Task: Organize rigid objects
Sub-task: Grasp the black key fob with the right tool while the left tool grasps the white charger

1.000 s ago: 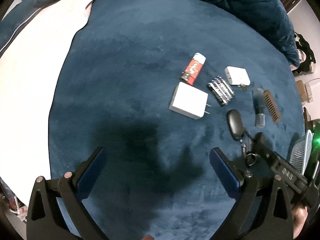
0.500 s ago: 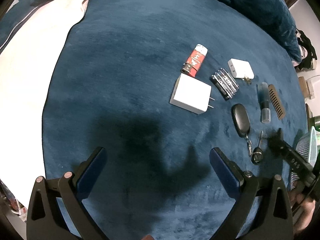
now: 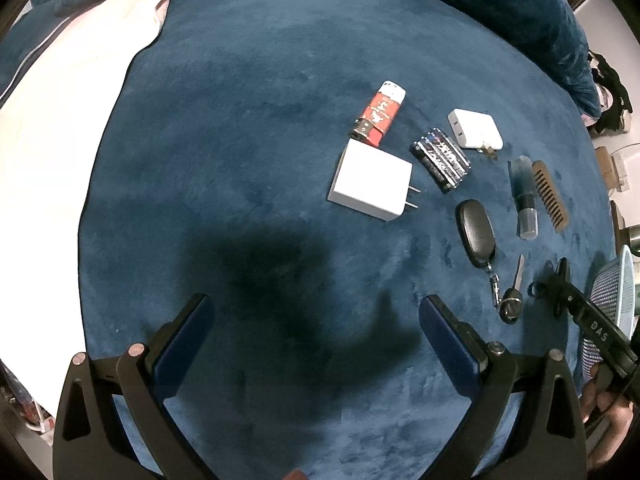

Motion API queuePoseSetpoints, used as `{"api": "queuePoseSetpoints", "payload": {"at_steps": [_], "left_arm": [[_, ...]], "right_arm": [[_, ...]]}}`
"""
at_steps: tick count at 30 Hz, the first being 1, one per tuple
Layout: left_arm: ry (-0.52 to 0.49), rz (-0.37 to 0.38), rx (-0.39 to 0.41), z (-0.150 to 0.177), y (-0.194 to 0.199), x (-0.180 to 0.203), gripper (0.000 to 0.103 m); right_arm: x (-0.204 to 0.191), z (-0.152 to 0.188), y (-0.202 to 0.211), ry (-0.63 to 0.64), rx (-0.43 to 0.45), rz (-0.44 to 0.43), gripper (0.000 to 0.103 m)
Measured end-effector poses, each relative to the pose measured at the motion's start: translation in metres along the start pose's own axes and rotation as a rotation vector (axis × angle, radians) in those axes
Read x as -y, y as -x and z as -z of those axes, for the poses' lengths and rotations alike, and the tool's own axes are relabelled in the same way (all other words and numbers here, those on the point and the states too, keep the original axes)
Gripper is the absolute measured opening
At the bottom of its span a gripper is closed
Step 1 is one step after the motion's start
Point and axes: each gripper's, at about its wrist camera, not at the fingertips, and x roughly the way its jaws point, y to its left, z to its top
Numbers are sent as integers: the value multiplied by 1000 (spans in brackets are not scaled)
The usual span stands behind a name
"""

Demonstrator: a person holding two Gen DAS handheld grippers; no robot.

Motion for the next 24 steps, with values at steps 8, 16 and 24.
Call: {"api": "queuePoseSetpoints", "payload": {"at_steps": [8, 16, 24], "left_arm": [[85, 37, 12, -29, 0, 6, 102], [31, -32, -8, -78, -30, 39, 99], [-2, -5, -54, -80, -53, 43, 67]], "right_arm": [[-7, -7, -13, 16, -4, -12, 39], [-6, -7, -25, 16, -32, -41, 40], [-6, -9, -32, 21, -42, -58, 39]]}}
